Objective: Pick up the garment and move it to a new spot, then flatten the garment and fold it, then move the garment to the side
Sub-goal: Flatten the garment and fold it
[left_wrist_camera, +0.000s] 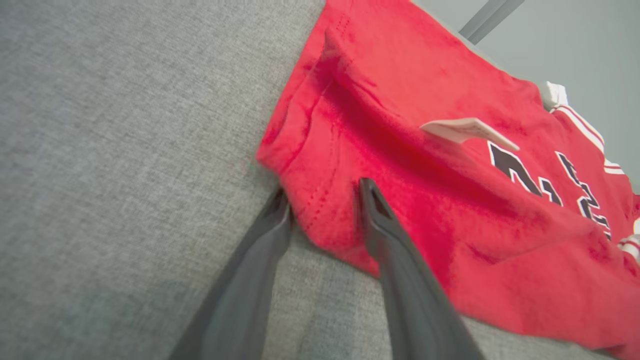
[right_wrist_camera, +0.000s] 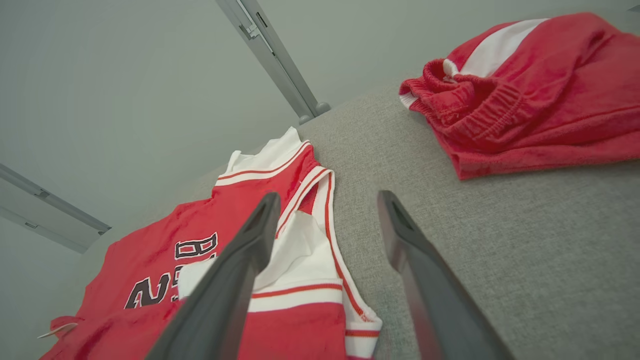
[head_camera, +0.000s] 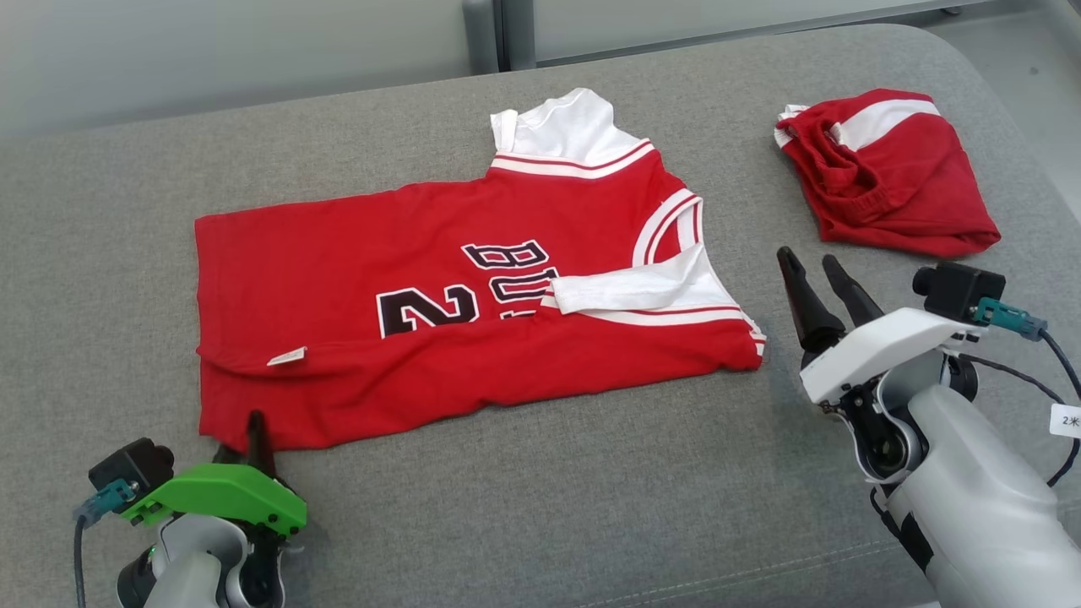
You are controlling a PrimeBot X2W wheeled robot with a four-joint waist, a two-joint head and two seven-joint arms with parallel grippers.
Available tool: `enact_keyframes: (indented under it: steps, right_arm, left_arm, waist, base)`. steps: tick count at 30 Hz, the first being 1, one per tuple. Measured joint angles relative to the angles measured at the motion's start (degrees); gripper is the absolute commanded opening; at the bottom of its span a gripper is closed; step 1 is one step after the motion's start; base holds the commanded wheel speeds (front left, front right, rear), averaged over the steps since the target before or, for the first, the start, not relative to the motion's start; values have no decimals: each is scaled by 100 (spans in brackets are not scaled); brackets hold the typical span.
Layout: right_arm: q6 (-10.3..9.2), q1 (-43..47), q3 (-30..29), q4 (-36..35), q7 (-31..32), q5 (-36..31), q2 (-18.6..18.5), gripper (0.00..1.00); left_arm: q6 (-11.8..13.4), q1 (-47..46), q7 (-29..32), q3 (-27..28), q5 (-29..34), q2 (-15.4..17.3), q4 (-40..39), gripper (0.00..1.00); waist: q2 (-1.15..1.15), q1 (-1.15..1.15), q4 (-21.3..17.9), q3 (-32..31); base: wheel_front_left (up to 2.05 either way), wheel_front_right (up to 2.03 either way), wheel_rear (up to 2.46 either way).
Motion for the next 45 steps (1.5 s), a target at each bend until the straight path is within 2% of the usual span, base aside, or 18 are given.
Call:
enact_keyframes:
  steps: [11,23,24,25,26,27,28,36,45]
  right_arm:
    - [31,550,108,300,9,111,105,100]
    - [31,510,199,617,112,160,208,100]
    - [31,477,211,638,113,160,222,56]
    - [31,437,226,657,120,159,234,56]
    - [31,398,240,672,137,159,247,40]
    - [31,366,250,690,164,159,261,15]
    - [31,342,260,710,164,158,272,0]
    - [32,279,231,658,96,196,293,0]
    - [32,572,215,172,5,561,294,0]
  left_arm:
    - [-66,-80,-243,-77,0,-54,-226,0]
    - [-121,-80,-297,-286,-1,-92,-378,0]
    - [-121,-79,-298,-287,-1,-94,-381,0]
    - [-121,-79,-298,-290,-1,-94,-388,0]
    - [-121,-79,-299,-293,-1,-94,-392,0]
    - [-121,-79,-319,-298,-1,-96,-396,0]
    - [-121,-79,-343,-307,0,-96,-400,0]
    - [-123,-74,-387,-328,0,-97,-523,0]
    - [-174,248,-417,-178,-53,-102,-788,0]
  waist:
    - [0,0,190,47]
    - [0,0,435,190]
    - [0,0,446,197]
    - [0,0,453,201]
    - [0,0,458,203]
    - [0,0,462,204]
    - [0,0,464,205]
    - [0,0,475,168]
    - [0,0,431,-75]
  base:
    - [0,0,0]
    - [0,0,0]
    - [0,0,0]
    - [0,0,0]
    - [0,0,0]
    - [0,0,0]
    - [0,0,0]
    - [0,0,0]
    - [0,0,0]
